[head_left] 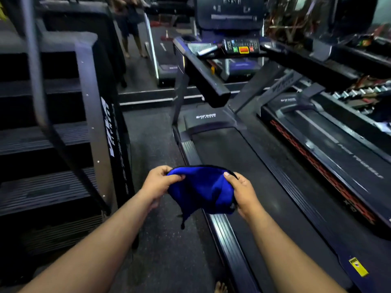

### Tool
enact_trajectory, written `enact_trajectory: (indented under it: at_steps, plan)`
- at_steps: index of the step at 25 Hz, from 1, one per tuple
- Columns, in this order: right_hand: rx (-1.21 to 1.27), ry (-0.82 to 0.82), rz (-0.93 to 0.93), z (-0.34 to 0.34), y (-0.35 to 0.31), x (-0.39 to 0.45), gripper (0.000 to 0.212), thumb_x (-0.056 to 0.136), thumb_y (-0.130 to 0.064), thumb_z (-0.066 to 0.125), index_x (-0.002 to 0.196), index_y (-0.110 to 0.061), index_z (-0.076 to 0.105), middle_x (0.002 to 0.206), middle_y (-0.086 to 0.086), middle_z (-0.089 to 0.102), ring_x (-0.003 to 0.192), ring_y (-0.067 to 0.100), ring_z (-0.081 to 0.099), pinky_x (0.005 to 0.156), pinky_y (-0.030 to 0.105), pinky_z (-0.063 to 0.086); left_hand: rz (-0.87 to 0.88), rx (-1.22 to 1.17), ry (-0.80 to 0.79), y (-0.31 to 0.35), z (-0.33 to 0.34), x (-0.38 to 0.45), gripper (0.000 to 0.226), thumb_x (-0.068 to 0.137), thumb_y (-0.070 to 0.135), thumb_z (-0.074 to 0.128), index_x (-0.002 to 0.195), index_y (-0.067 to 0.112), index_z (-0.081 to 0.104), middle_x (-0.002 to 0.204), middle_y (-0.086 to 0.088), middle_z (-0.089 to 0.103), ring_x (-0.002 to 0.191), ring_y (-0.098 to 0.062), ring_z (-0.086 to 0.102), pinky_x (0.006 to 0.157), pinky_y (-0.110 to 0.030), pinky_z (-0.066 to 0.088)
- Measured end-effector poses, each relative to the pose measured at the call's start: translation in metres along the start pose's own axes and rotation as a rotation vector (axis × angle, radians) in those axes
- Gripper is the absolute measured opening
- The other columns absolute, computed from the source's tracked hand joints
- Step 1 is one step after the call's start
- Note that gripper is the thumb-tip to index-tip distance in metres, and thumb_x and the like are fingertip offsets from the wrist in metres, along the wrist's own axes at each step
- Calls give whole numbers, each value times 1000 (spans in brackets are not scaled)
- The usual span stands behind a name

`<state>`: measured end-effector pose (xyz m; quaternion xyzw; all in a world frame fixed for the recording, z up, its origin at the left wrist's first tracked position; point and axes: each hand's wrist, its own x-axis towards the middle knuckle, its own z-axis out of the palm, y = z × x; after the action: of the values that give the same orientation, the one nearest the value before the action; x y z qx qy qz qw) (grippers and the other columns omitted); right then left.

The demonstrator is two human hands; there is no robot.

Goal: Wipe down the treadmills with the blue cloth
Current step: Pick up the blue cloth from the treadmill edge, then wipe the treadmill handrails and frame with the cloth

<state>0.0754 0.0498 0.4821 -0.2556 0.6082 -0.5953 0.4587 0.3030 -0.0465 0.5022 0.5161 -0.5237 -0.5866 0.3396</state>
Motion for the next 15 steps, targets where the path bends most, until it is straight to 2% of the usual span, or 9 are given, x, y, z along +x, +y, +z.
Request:
enact_trajectory:
  at_steps: [2,4,6,8,10,13,15]
  plan:
    - [-17,50,-59,39,-4,-9,16,90,-18,71,78,-10,63,77,10,64,72,21,56,64,32,49,-78,-191,-57,11,-12,-14,22,76,7,81,73,14,60,65,-5,64,56,-15,57,50,-22,43]
    - [-140,111,-170,72,-3,-18,21,86,-22,74,76,-8,62,73,6,64,69,18,56,66,36,49,-35,-224,-59,15,-20,-26,13,81,5,78,81,7,65,67,-5,68,54,-12,62,47,-21,48]
    - [-183,126,-242,101,-3,-32,15,87,-19,74,76,-11,66,70,1,67,66,13,57,67,36,49,45,-226,-81,11,-27,-32,4,86,3,72,88,3,69,76,-10,73,66,-19,67,60,-31,58]
    - [-268,66,-296,124,-3,-44,9,90,-17,70,82,-13,71,72,-4,71,65,6,60,66,31,50,138,-156,-91,3,-33,-32,7,90,5,69,89,10,74,86,-12,76,77,-24,68,76,-50,58]
    - [-426,13,-345,140,-2,-54,13,93,-23,64,89,-16,74,78,-6,72,71,4,63,69,30,52,219,-79,-67,-4,-36,-31,11,90,16,69,90,22,77,89,-5,78,81,-20,71,81,-52,57]
    - [-365,-127,-198,149,-10,-59,23,96,-31,50,86,-23,70,84,-9,65,82,9,61,71,32,52,267,-77,-73,-2,-35,-30,14,83,31,69,95,32,78,94,2,78,90,-17,73,88,-45,57]
    - [-270,-283,-92,145,-20,-52,26,96,-30,47,91,-15,67,87,-3,64,84,8,59,71,28,50,293,-82,-141,5,-36,-24,22,78,32,75,100,33,77,98,1,77,96,-18,72,92,-43,56]
